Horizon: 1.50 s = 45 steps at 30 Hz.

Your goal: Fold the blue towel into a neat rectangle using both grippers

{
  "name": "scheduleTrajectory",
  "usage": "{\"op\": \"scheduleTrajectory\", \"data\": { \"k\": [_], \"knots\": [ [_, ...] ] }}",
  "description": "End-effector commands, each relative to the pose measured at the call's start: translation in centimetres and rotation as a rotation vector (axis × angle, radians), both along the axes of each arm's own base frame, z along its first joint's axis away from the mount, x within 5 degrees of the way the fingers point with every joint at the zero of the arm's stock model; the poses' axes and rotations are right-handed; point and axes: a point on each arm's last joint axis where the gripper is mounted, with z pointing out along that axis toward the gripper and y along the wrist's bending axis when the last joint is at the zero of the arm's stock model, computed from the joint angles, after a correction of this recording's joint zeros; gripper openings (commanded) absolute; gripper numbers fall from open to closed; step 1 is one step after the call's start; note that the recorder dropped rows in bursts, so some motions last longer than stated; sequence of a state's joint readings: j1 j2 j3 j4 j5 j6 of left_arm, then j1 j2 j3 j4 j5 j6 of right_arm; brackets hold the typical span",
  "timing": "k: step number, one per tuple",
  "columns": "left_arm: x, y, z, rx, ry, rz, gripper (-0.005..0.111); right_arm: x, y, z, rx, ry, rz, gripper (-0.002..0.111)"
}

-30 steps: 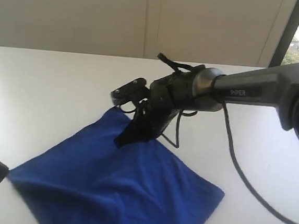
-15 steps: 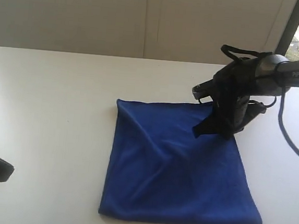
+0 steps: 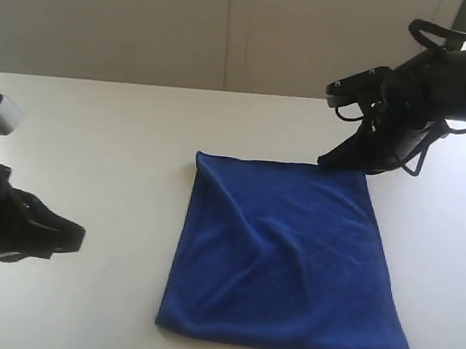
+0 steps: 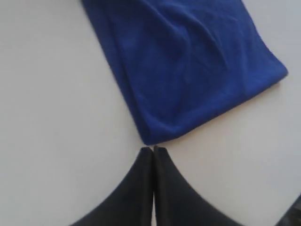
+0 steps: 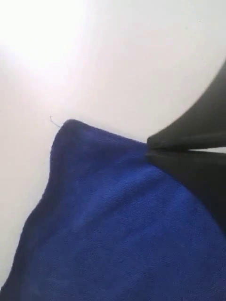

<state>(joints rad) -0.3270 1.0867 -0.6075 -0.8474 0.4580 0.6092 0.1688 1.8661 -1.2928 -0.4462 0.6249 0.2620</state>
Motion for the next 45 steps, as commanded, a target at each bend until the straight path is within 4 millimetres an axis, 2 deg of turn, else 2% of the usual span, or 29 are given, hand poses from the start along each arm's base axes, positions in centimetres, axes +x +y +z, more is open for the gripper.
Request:
{"op": "scheduleTrajectory", "data": {
  "k": [1, 3, 4, 6, 9, 11, 15, 19, 26, 30, 35, 45],
  "knots": [
    [2.3, -2.7, -2.2, -0.210, 0.065, -0.061, 0.027, -0.1, -0.2, 0.2, -0.012, 0.000, 0.030, 0.000],
    [3.9, -3.8, -3.7, -0.317, 0.060, -0.088, 0.045, 0.3, 0.0, 0.1, -0.009, -0.027, 0.065, 0.000],
    [4.3, -4.2, -4.2, -0.364, 0.066, -0.085, 0.049, 0.5, 0.2, -0.2, -0.003, -0.030, 0.086, 0.000],
    [5.2, -4.7, -6.2, -0.384, 0.106, -0.085, 0.050, 0.7, 0.8, -1.5, 0.043, 0.032, 0.120, 0.000],
    [5.7, -4.9, -9.0, -0.355, 0.188, -0.093, 0.049, 0.0, 2.1, -3.5, 0.142, 0.253, 0.246, 0.000],
    [6.0, -5.1, -10.0, -0.335, 0.196, -0.105, 0.049, 0.2, 3.1, -2.9, 0.238, 0.262, 0.262, 0.000],
    [6.5, -5.2, -10.9, -0.326, 0.212, -0.111, 0.049, -0.2, 5.0, -2.0, 0.322, 0.311, 0.346, 0.000],
    [7.0, -5.5, -11.9, -0.321, 0.228, -0.121, 0.049, -0.7, 6.2, -2.0, 0.300, 0.325, 0.406, 0.000],
    [7.0, -5.8, -13.0, -0.312, 0.250, -0.140, 0.049, 0.5, 5.1, -2.1, 0.195, 0.223, 0.316, 0.000],
    [7.1, -5.8, -13.7, -0.310, 0.269, -0.139, 0.049, 0.7, 5.1, -3.6, 0.181, 0.263, 0.317, 0.000],
    [7.5, -6.1, -13.5, -0.325, 0.259, -0.150, 0.049, 1.0, 5.1, -5.1, 0.179, 0.282, 0.314, 0.000],
    [7.7, -6.0, -13.5, -0.305, 0.274, -0.141, 0.049, 1.5, 5.2, -5.7, 0.182, 0.247, 0.299, 0.000]
  ]
}}
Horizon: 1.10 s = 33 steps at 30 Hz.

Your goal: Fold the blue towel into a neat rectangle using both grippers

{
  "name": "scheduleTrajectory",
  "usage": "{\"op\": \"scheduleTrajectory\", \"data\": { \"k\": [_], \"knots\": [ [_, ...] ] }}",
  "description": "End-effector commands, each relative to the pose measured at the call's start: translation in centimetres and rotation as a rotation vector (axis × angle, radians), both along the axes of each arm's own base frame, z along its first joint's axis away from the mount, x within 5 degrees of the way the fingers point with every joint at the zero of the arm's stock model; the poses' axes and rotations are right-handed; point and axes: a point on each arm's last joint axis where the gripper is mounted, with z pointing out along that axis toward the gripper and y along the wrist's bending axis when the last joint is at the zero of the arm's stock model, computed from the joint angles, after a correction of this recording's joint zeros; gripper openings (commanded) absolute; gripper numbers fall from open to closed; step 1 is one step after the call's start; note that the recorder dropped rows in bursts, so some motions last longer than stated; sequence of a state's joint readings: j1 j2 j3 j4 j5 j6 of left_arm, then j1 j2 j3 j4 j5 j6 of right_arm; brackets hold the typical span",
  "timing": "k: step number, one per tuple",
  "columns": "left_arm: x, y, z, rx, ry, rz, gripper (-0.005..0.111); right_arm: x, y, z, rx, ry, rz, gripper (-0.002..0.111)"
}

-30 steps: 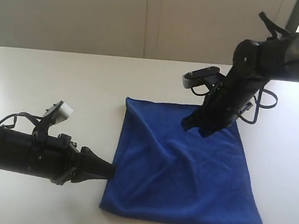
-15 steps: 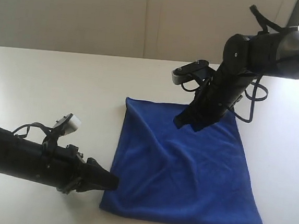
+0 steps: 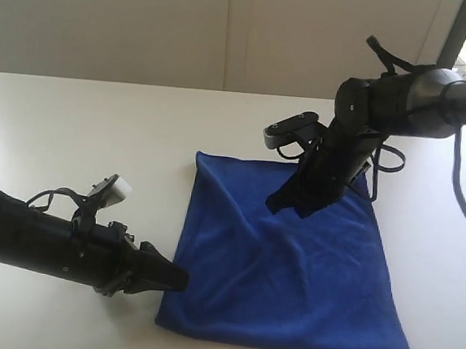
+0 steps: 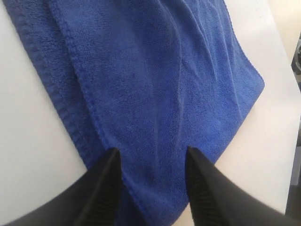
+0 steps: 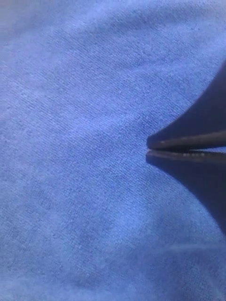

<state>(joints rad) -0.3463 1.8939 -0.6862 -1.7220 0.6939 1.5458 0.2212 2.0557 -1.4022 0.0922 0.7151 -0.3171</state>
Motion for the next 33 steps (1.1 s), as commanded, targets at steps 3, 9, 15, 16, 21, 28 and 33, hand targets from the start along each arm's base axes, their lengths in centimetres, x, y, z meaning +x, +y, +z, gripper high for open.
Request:
{"op": "scheduleTrajectory", "data": {
  "k": [3, 9, 15, 16, 21, 28, 33],
  "knots": [
    [-0.31, -0.18, 0.04, -0.012, 0.048, -0.009, 0.049, 0.37, -0.12, -0.50, -0.005, -0.015, -0.006, 0.000],
    [-0.55, -0.22, 0.05, -0.017, 0.056, -0.036, 0.046, 0.43, -0.11, -1.14, -0.008, -0.002, -0.006, 0.000],
    [-0.73, -0.17, -0.10, -0.005, 0.063, -0.051, 0.042, 0.46, -0.10, -1.12, -0.008, -0.007, -0.006, 0.000],
    [-0.78, -0.15, -0.14, 0.000, 0.062, -0.057, 0.042, 0.46, -0.10, -1.12, -0.008, -0.007, -0.006, 0.000],
    [-0.81, -0.02, -0.35, 0.028, 0.066, -0.058, 0.042, 0.46, -0.10, -1.12, -0.008, -0.007, -0.006, 0.000],
    [-0.78, 0.02, -0.41, 0.034, 0.071, -0.051, 0.042, 0.46, -0.10, -1.12, -0.008, -0.007, -0.006, 0.000],
    [-0.74, 0.06, -0.49, 0.042, 0.074, -0.044, 0.031, 0.46, -0.10, -1.12, -0.008, -0.007, -0.006, 0.000]
  ]
}}
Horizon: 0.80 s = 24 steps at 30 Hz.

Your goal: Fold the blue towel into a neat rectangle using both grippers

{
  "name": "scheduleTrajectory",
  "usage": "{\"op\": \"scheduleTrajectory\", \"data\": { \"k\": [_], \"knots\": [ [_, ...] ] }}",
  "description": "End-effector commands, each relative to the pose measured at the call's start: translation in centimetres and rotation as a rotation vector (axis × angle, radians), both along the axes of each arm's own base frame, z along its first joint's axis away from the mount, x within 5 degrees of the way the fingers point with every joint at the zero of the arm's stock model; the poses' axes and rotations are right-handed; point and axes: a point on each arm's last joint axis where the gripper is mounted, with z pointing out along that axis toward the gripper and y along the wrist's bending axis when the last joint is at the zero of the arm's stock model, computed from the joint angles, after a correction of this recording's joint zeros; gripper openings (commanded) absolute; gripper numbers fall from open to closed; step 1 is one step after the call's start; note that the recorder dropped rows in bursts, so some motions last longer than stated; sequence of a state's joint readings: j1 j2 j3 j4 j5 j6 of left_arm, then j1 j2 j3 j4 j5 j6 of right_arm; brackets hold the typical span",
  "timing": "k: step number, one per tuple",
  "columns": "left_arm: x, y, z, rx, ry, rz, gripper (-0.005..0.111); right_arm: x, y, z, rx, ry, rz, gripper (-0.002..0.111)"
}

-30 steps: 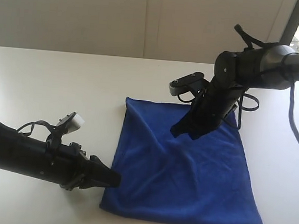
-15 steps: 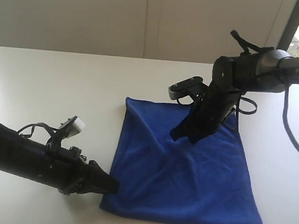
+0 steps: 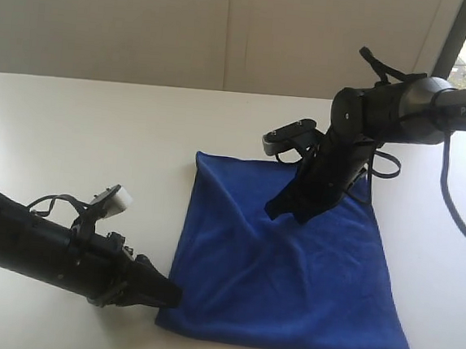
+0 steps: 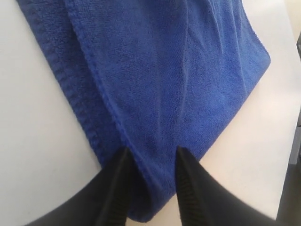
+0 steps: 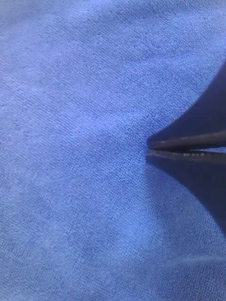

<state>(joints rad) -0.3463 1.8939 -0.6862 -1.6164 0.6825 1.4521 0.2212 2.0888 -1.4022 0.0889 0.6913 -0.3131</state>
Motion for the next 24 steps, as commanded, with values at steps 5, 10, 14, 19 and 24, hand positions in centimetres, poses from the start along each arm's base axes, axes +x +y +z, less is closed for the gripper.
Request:
{"op": "scheduleTrajectory", "data": {
  "k": [5, 10, 14, 19, 24],
  "knots": [
    [-0.11, -0.10, -0.12, 0.001, 0.018, 0.002, 0.025, 0.21, -0.12, 0.21, 0.001, -0.018, -0.012, 0.000],
    [-0.05, -0.02, -0.22, 0.014, 0.021, 0.013, 0.025, 0.25, -0.12, 0.22, 0.006, -0.020, -0.028, 0.000],
    [0.04, 0.09, -0.37, 0.034, 0.016, 0.023, 0.018, 0.25, -0.12, 0.22, 0.006, -0.020, -0.028, 0.000],
    [0.05, 0.10, -0.38, 0.034, 0.031, 0.033, 0.000, 0.25, -0.11, 0.22, 0.012, -0.017, -0.047, 0.000],
    [-0.10, 0.17, -0.49, 0.048, 0.062, 0.036, 0.000, 0.25, -0.11, 0.22, 0.013, -0.017, -0.047, 0.000]
  ]
}}
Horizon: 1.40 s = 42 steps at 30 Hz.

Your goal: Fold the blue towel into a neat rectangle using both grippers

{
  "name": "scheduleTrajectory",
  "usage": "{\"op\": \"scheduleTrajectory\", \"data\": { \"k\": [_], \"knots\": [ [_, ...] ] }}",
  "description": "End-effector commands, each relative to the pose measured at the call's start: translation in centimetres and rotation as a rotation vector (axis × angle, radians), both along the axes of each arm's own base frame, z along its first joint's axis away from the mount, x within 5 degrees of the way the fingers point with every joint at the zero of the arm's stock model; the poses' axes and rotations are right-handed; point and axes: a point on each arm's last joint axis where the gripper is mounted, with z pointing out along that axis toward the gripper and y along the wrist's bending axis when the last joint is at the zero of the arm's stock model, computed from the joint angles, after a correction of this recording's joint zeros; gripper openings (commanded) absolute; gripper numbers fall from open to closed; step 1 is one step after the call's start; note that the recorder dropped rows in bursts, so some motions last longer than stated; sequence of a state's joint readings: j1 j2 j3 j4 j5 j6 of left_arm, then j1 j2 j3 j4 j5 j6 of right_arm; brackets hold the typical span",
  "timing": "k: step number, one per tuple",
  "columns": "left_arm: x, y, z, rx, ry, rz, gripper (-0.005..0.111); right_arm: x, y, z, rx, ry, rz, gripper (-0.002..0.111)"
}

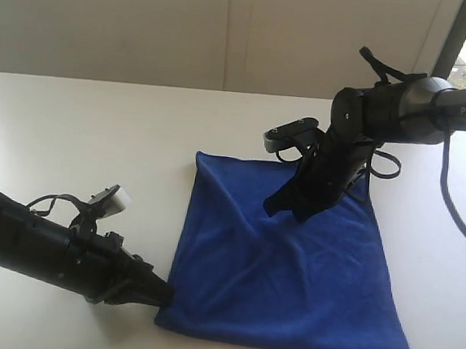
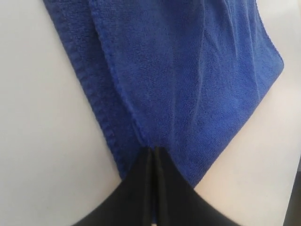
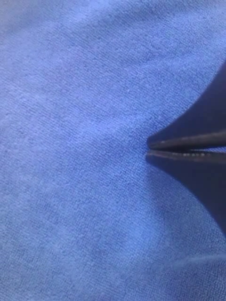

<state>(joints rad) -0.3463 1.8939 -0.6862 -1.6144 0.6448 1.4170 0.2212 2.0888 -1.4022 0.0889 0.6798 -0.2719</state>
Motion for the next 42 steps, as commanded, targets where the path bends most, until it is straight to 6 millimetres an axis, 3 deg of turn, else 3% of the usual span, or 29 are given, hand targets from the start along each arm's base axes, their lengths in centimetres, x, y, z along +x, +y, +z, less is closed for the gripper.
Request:
{"op": "scheduleTrajectory", "data": {
  "k": [1, 22, 30, 42],
  "knots": [
    [-0.3, 0.0, -0.3, 0.027, 0.050, 0.006, 0.000, 0.2, -0.1, 0.2, 0.000, -0.013, -0.007, 0.000],
    [-2.7, 1.1, -1.8, 0.092, 0.130, 0.010, 0.000, 0.2, -0.1, 0.2, 0.002, -0.015, -0.013, 0.000],
    [-3.5, 2.1, -0.7, 0.168, 0.066, 0.035, 0.000, 0.2, -0.1, 0.2, 0.002, -0.015, -0.013, 0.000],
    [-4.5, 2.6, -0.6, 0.181, 0.076, 0.047, 0.000, 0.2, -0.1, 0.2, 0.006, -0.011, -0.031, 0.000]
  ]
}}
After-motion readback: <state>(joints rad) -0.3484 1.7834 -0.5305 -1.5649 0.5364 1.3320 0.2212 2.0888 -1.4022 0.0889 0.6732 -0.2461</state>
